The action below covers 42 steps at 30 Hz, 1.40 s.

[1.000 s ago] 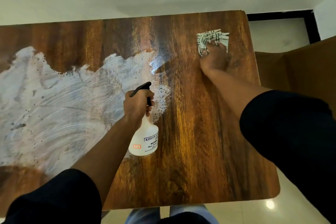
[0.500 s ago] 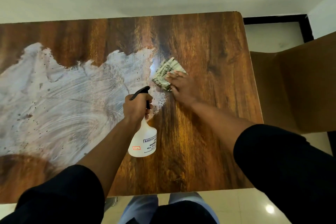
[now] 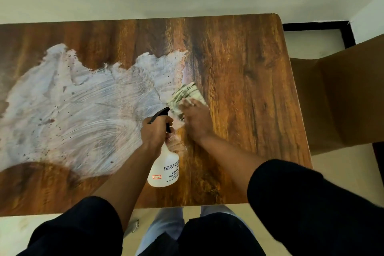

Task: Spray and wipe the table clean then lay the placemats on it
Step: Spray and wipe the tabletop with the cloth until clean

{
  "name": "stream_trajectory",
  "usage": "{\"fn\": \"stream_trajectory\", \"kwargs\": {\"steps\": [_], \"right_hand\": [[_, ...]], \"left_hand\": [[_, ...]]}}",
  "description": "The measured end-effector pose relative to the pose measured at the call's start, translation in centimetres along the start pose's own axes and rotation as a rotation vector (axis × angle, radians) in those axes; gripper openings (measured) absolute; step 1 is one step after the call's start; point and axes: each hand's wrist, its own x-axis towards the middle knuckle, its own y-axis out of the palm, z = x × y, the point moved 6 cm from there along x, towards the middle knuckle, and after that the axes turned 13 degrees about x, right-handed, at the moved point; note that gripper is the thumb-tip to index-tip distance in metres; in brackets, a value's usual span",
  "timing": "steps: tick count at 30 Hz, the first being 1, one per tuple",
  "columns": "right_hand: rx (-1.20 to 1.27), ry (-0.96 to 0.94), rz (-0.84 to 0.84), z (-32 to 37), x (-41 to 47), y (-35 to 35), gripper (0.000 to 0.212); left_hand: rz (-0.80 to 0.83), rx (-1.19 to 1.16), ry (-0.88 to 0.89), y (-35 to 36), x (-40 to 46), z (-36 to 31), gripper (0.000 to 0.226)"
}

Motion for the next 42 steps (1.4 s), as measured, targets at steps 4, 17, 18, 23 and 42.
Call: {"fn": "stream_trajectory", "kwargs": {"steps": [4, 17, 18, 23, 42], "right_hand": [[0.003, -0.176, 0.220, 2.3, -3.8, 4.1, 0.050], [-0.014, 0.431, -0.266, 0.6, -5.3, 0.6, 0.044], [-0.004, 0.402, -0.251, 2.1, -6.2, 1.7, 0.045], [-0.059, 0.053, 0.015, 8.4, -11.2, 7.7, 0.049], [0.017, 0.367, -0.244, 9.4, -10.0, 8.0, 0.046]], "left_hand": [[-0.037, 0.053, -0.021, -3.0, 0.3, 1.8, 0.011], [0.096, 0.065, 0.034, -8.2, 0.4, 5.1, 0.027], [0.105, 0.073, 0.035, -8.4, 0.5, 5.3, 0.028], [0.114, 0.109, 0.011, -9.8, 1.1, 6.5, 0.013], [0.114, 0.009, -0.008, -13.9, 4.6, 6.2, 0.008]]}}
